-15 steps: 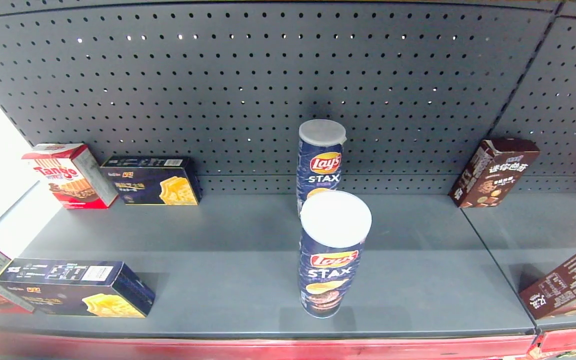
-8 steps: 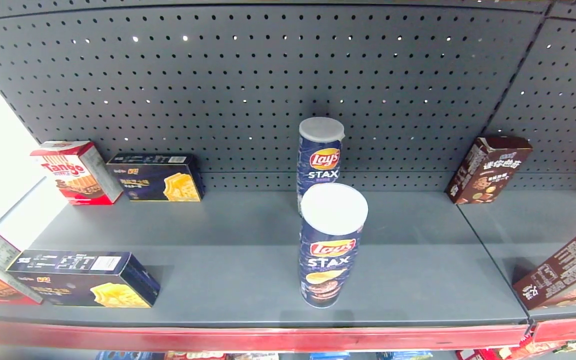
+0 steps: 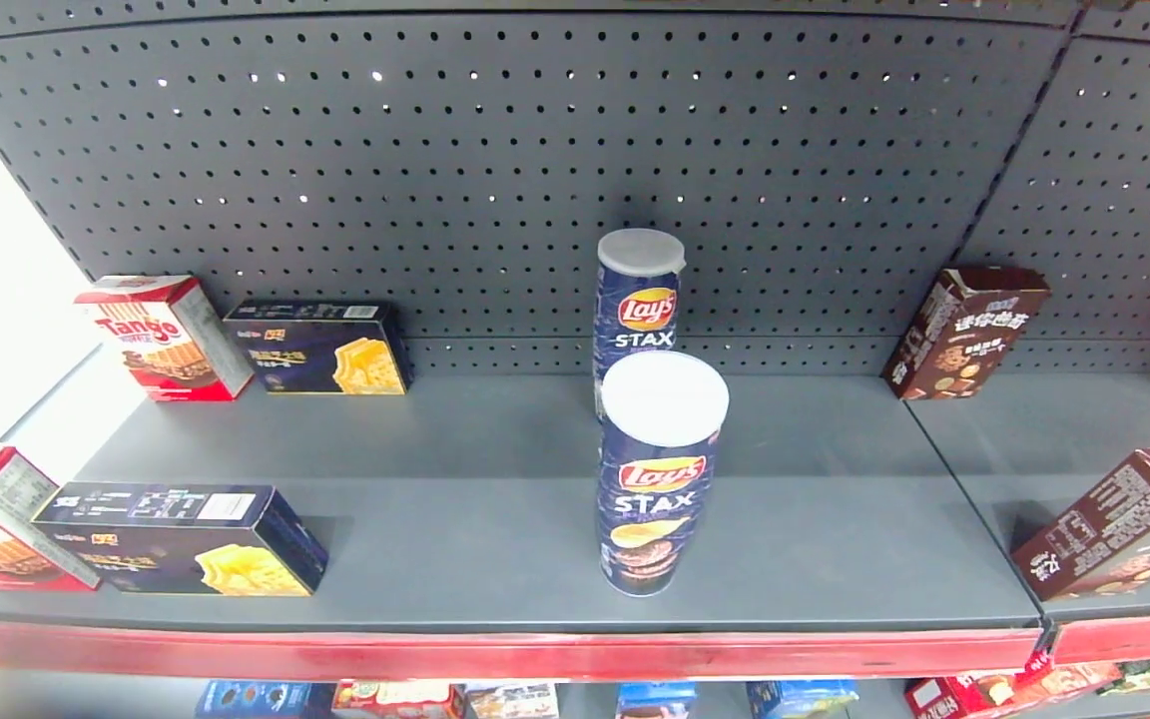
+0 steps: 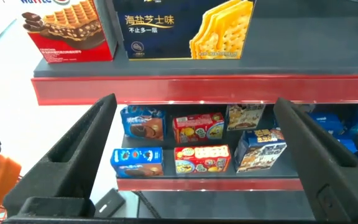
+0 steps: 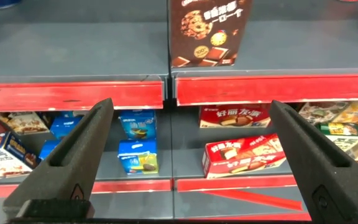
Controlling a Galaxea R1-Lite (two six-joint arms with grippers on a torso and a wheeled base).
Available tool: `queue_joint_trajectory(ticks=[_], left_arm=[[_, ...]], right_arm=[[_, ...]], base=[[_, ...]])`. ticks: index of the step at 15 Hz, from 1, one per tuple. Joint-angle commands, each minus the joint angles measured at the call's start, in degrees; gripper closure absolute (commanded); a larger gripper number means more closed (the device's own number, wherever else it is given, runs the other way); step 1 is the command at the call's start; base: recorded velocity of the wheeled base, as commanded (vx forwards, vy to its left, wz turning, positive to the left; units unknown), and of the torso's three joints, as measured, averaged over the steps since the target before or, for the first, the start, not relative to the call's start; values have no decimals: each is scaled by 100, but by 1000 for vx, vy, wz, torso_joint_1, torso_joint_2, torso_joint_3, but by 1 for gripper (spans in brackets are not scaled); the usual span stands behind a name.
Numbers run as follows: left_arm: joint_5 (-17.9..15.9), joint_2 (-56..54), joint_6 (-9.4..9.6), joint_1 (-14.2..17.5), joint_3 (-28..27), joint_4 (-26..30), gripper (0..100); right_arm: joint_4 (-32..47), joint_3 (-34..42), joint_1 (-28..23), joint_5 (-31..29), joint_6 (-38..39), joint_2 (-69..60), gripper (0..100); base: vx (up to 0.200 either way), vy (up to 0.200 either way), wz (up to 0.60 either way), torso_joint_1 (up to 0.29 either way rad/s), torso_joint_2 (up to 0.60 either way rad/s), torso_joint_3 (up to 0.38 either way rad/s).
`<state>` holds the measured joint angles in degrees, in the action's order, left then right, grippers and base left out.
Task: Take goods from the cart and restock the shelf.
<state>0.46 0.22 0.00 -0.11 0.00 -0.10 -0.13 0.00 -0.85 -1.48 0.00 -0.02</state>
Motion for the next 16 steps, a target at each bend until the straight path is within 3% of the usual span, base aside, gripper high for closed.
queue_joint_trajectory(ticks=[1,16], left_arm=[[-2,13,0,2,0,1,0],[24,4,0,11,0,-8,0]], right_arm=[[5,0,-3,-2,0,2,0],[13,0,-11,-2,-18,2,0]], base=[[0,0,0,0,0,0],[0,0,0,0,0,0]])
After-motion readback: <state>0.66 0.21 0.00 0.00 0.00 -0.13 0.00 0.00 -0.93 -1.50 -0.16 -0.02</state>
